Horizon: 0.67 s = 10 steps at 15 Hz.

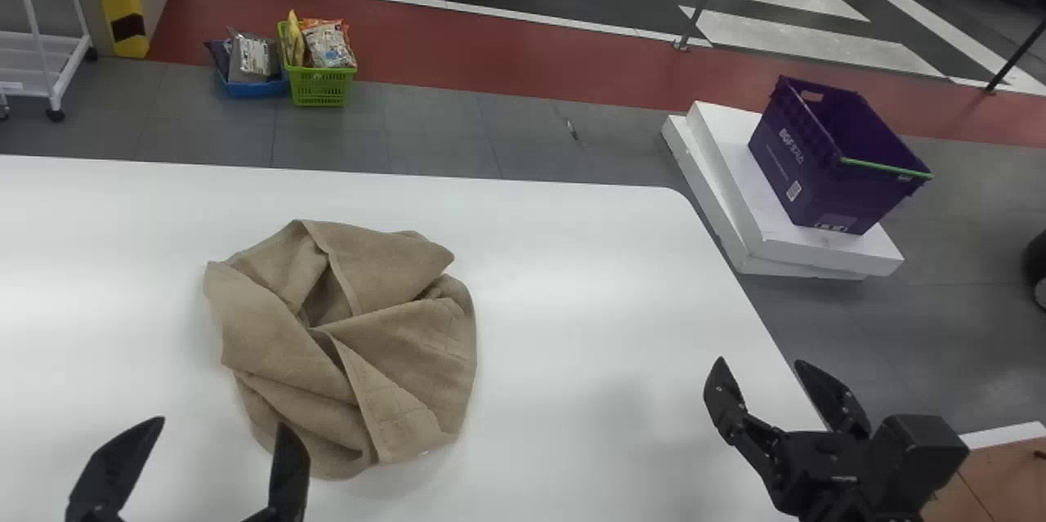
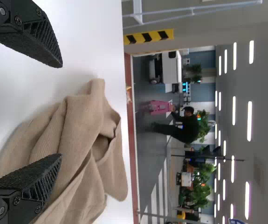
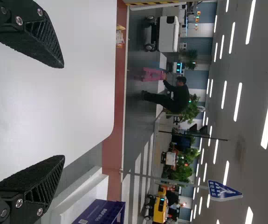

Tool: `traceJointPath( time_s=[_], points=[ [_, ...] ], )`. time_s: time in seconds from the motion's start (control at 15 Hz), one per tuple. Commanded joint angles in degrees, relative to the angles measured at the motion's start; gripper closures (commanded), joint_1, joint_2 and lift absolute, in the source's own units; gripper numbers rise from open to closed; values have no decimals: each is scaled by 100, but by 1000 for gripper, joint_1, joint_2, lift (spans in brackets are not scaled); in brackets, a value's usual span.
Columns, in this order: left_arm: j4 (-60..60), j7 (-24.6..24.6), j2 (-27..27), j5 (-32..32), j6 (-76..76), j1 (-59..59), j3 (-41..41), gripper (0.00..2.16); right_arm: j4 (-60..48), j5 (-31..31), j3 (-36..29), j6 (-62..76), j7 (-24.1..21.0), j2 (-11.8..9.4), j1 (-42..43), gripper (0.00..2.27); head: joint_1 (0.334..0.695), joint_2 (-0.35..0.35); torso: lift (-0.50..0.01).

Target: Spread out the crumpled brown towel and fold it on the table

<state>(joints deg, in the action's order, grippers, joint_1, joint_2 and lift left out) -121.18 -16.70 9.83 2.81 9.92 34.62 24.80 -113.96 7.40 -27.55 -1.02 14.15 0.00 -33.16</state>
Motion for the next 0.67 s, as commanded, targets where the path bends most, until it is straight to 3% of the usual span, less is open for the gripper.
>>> traceJointPath(
  time_s=[0.0, 0.33, 0.6],
  points=[
    [-539, 8, 169, -298, 674, 115, 218, 154, 14, 7, 48, 0, 0, 5, 20, 130, 695, -350, -127],
    [-802, 659, 116, -905, 1922, -236, 438, 154, 102, 34, 74, 106, 53, 5, 38, 130, 695, -350, -127],
    [-547, 729, 37, -1362, 2520, -1019, 675, 157, 172, 51, 118, 229, 132, 5, 29, 144, 695, -350, -127]
  ],
)
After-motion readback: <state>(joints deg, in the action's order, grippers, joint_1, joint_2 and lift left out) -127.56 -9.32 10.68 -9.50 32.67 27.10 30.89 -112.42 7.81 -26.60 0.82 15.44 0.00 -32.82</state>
